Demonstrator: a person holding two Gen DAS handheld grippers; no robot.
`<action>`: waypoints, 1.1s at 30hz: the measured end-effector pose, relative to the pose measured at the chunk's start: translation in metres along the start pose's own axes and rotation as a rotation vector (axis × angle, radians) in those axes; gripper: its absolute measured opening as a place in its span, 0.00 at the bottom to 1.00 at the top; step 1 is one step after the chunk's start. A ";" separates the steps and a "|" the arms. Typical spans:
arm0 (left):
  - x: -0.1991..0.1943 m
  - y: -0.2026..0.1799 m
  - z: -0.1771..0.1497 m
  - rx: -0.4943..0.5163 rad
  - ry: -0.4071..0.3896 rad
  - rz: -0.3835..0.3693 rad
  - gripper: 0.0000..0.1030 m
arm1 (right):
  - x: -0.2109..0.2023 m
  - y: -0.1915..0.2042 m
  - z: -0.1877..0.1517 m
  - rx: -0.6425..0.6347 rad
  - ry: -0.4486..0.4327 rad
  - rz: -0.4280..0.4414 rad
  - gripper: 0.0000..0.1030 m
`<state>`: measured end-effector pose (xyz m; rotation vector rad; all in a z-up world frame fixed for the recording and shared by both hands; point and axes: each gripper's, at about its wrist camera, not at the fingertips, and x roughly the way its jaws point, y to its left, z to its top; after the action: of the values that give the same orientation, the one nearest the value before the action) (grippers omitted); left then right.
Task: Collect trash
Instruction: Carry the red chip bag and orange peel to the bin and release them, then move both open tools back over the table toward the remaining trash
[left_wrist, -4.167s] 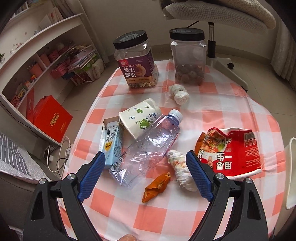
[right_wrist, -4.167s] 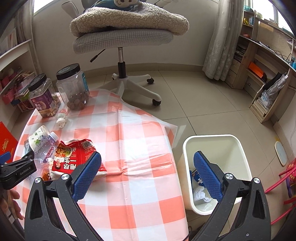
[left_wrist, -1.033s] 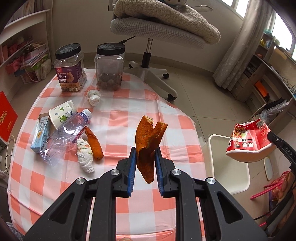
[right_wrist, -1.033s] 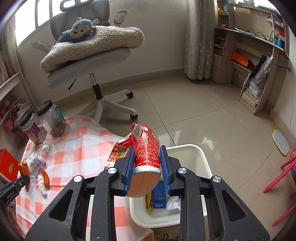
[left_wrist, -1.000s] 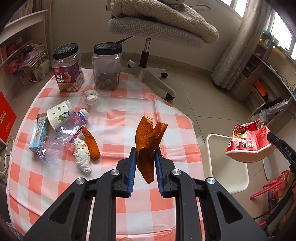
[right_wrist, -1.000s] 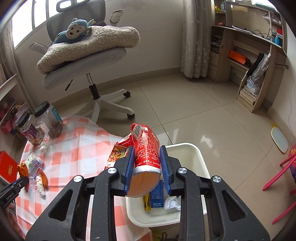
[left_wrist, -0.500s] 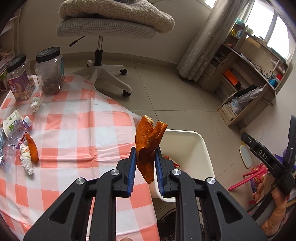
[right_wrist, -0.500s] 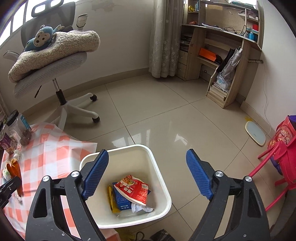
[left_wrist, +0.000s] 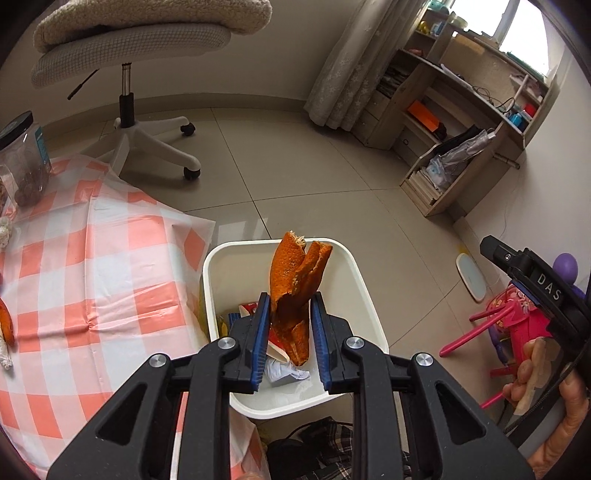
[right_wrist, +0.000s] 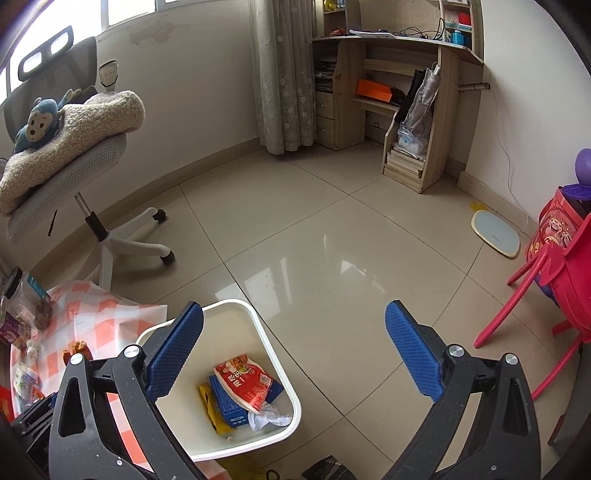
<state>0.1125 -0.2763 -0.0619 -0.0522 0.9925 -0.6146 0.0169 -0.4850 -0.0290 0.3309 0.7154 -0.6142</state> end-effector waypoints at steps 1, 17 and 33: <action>0.002 -0.001 0.000 0.001 0.003 0.001 0.44 | 0.000 -0.002 0.001 0.009 0.000 -0.001 0.92; -0.062 0.030 -0.005 0.010 -0.205 0.353 0.77 | -0.022 0.065 -0.018 -0.147 -0.041 0.033 0.93; -0.129 0.115 -0.016 -0.116 -0.303 0.619 0.85 | -0.056 0.186 -0.057 -0.341 -0.095 0.123 0.93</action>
<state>0.1022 -0.1113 -0.0083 0.0585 0.6949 0.0217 0.0715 -0.2902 -0.0168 0.0291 0.6898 -0.3800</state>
